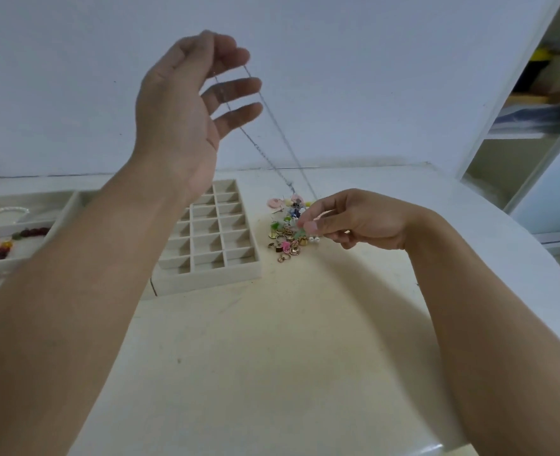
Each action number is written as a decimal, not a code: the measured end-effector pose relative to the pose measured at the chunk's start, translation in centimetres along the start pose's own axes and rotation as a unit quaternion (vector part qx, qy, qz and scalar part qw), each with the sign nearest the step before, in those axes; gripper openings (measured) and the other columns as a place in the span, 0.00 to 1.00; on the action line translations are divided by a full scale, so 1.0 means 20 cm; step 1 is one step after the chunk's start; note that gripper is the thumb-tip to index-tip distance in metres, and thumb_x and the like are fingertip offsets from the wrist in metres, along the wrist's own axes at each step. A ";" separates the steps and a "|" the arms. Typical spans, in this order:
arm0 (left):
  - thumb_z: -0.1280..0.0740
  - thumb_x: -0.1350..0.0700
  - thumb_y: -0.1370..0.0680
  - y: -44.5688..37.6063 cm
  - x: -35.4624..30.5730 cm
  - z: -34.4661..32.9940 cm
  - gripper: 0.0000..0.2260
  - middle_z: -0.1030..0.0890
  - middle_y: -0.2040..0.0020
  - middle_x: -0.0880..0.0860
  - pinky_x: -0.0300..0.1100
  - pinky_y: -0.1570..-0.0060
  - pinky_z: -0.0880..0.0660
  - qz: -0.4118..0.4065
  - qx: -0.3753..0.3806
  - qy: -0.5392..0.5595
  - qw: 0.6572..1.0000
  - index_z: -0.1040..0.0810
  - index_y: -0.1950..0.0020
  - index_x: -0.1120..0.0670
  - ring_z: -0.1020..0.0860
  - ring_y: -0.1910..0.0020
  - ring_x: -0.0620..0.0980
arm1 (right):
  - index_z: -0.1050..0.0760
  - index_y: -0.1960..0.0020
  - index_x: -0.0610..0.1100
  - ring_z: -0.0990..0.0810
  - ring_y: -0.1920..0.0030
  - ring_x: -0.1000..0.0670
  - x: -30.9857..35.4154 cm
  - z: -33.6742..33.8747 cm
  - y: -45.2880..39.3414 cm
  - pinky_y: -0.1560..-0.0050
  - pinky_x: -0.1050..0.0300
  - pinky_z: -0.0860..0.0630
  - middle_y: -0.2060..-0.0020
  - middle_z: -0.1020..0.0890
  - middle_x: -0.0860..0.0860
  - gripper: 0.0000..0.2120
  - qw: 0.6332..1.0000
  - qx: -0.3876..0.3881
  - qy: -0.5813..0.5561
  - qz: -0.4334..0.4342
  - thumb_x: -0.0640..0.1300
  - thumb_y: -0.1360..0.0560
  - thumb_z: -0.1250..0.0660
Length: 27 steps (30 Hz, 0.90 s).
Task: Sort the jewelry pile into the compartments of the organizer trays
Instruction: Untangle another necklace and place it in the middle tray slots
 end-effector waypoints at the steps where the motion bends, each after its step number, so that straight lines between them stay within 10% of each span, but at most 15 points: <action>1: 0.41 0.56 0.15 -0.01 0.00 0.02 0.10 0.16 0.52 0.52 0.44 0.58 0.21 0.003 -0.013 -0.007 1.000 0.22 0.51 0.56 0.17 0.56 0.51 | 0.18 0.45 0.37 0.38 0.68 0.51 0.00 -0.01 0.00 0.63 0.57 0.40 0.69 0.31 0.52 0.20 1.000 0.006 -0.005 0.000 0.50 0.30 0.24; 12: 0.38 0.57 0.16 0.01 -0.11 0.07 0.11 0.16 0.56 0.52 0.45 0.55 0.20 0.022 0.034 -0.096 0.995 0.19 0.54 0.57 0.18 0.59 0.52 | 0.15 0.59 0.45 0.30 0.65 0.54 0.17 -0.19 0.05 0.64 0.59 0.36 0.62 0.22 0.46 0.02 0.990 0.112 0.024 0.087 0.43 0.30 0.24; 16: 0.36 0.57 0.17 0.01 -0.23 0.02 0.09 0.16 0.54 0.51 0.44 0.54 0.21 0.017 0.096 -0.221 0.970 0.18 0.53 0.55 0.18 0.57 0.49 | 0.18 0.58 0.44 0.27 0.66 0.52 0.36 -0.25 0.05 0.50 0.52 0.24 0.62 0.22 0.43 0.06 0.977 0.145 -0.013 0.155 0.45 0.29 0.23; 19: 0.35 0.56 0.18 0.01 -0.29 0.06 0.09 0.15 0.56 0.49 0.41 0.56 0.23 0.010 0.106 -0.292 0.951 0.17 0.54 0.53 0.19 0.59 0.45 | 0.18 0.60 0.48 0.25 0.64 0.50 0.53 -0.24 0.07 0.63 0.59 0.30 0.59 0.17 0.47 0.05 0.974 0.126 -0.080 0.173 0.47 0.29 0.23; 27: 0.32 0.54 0.19 -0.01 -0.51 0.14 0.08 0.17 0.60 0.46 0.35 0.61 0.26 -0.030 0.084 -0.359 0.929 0.15 0.54 0.50 0.23 0.62 0.43 | 0.17 0.45 0.52 0.15 0.52 0.52 0.88 -0.24 0.08 0.53 0.54 0.23 0.51 0.14 0.55 0.11 0.973 0.004 0.208 0.104 0.55 0.25 0.27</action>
Point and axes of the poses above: each hand's wrist, its own y-axis away from the middle knuckle, its own z-axis out of the back of the hand, x = y × z, the point moved 7 cm from there along -y, towards the middle knuckle
